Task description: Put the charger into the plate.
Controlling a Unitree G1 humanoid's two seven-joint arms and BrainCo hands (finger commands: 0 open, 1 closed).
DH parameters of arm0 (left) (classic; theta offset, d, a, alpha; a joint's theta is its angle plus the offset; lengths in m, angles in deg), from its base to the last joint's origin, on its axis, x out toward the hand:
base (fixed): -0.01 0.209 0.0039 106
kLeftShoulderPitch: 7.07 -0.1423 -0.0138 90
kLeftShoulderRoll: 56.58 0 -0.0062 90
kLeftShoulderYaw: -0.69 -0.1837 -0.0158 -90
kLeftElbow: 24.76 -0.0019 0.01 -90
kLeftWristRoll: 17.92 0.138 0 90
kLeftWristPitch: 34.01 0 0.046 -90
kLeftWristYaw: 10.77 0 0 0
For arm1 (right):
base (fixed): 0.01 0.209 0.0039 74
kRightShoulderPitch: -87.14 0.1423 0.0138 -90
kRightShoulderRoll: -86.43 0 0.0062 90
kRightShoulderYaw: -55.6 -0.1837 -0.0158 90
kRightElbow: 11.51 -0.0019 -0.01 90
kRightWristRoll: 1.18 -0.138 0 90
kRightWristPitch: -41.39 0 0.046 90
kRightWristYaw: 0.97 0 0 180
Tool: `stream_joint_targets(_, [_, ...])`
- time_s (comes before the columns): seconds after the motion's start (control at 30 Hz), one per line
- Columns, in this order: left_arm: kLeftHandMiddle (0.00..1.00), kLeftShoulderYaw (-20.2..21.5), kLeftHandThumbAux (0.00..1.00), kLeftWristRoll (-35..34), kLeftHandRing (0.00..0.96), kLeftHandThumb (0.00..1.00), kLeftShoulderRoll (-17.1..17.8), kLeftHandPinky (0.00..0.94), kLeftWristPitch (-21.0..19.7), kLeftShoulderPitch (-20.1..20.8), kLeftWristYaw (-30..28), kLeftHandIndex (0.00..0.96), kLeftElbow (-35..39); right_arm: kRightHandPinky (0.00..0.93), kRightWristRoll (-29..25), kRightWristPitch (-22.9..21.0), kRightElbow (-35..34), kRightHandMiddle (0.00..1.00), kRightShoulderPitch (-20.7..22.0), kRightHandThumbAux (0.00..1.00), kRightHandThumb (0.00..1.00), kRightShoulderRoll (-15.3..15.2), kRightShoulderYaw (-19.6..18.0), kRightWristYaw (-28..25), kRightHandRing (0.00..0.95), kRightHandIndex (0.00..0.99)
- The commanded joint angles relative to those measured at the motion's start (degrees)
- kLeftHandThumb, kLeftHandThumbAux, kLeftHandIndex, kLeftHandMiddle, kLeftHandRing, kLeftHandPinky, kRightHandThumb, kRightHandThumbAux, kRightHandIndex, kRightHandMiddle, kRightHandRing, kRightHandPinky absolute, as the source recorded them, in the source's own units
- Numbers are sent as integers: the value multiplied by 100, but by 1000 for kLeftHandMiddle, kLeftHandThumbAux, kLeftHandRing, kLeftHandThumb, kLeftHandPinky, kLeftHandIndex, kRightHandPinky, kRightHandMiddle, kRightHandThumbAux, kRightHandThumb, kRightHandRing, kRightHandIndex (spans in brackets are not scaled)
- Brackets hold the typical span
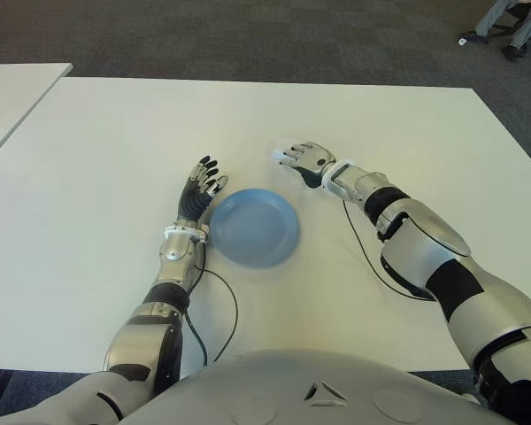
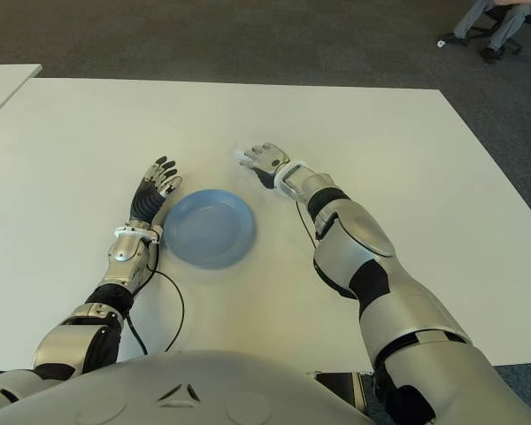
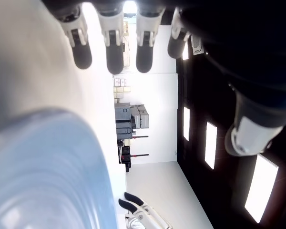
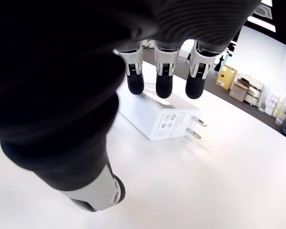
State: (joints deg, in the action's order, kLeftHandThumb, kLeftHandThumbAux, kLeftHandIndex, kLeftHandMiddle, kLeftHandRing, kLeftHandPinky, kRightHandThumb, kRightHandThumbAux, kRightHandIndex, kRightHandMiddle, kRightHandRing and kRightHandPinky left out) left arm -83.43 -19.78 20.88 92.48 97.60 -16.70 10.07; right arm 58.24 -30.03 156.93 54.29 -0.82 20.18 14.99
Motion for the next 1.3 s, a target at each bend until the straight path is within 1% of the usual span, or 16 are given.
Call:
stream_joint_targets(0.03, [142,-44,580,-3,144,0,-195,149,-363,-436,-60,0,-468,113,100,233,43,106,-82,930,0,-226,62,10,94,1])
stream_joint_targets(0.1, [141,-46,583,1,142,0,-193,145,-361,-432,-55,0,-474,119,114,290,36,114,-69,933,0,-286,80,49,103,2])
stream_joint_targets(0.23, [139,-57,584,13,140,0,-182,142,-372,-433,-66,0,-473,130,121,593,-22,129,-1,937,0,-537,92,144,117,5])
stream_joint_targets(0.3, [138,-61,582,12,139,0,-177,144,-372,-434,-83,0,-472,137,149,714,-38,138,25,940,0,-598,125,158,126,9])
stream_joint_targets(0.4, [141,-60,580,6,141,0,-177,147,-368,-437,-101,0,-471,172,204,857,-48,151,43,944,0,-651,177,183,141,17])
stream_joint_targets(0.7, [148,-56,575,15,144,0,-156,147,-421,-402,-81,2,-512,283,61,1343,-189,214,-153,956,2,-965,1,386,230,61])
stream_joint_targets(0.8, [155,-58,574,21,151,0,-155,155,-419,-402,-67,5,-526,346,41,1574,-304,279,-203,970,117,-1099,-24,469,303,89])
stream_joint_targets(0.83, [155,-58,574,22,152,0,-156,155,-423,-401,-65,5,-527,352,28,1661,-345,286,-216,971,134,-1142,-35,484,311,91])
stream_joint_targets(0.87, [156,-59,577,22,152,0,-156,155,-427,-399,-65,6,-529,392,19,1722,-374,320,-224,966,200,-1173,-43,493,354,94])
stream_joint_targets(0.9, [156,-58,578,22,153,0,-158,155,-432,-397,-62,6,-531,406,10,1781,-401,332,-237,963,226,-1201,-53,502,370,95])
stream_joint_targets(0.93, [156,-57,581,21,153,0,-158,155,-436,-396,-60,6,-533,432,5,1821,-421,358,-246,956,283,-1221,-62,507,400,97])
stream_joint_targets(1.07, [158,-58,590,35,155,0,-165,157,-467,-392,-15,6,-549,470,-70,2020,-512,413,-356,930,427,-1334,-157,487,462,102])
stream_joint_targets(1.2, [160,-62,594,62,157,0,-163,156,-505,-380,47,8,-567,487,-409,2564,-837,438,-704,902,529,-1729,-453,313,495,99])
stream_joint_targets(1.23, [160,-60,594,64,158,0,-161,156,-507,-372,50,8,-583,488,-576,2704,-935,439,-812,899,538,-1809,-575,155,497,99])
stream_joint_targets(1.27, [160,-58,594,65,158,0,-159,156,-508,-367,51,9,-594,485,-688,2785,-1009,452,-884,809,684,-1858,-662,34,500,100])
stream_joint_targets(1.3, [161,-57,593,67,159,0,-158,156,-507,-360,53,9,-607,483,-843,2884,-1119,460,-976,752,778,-1924,-768,-136,501,101])
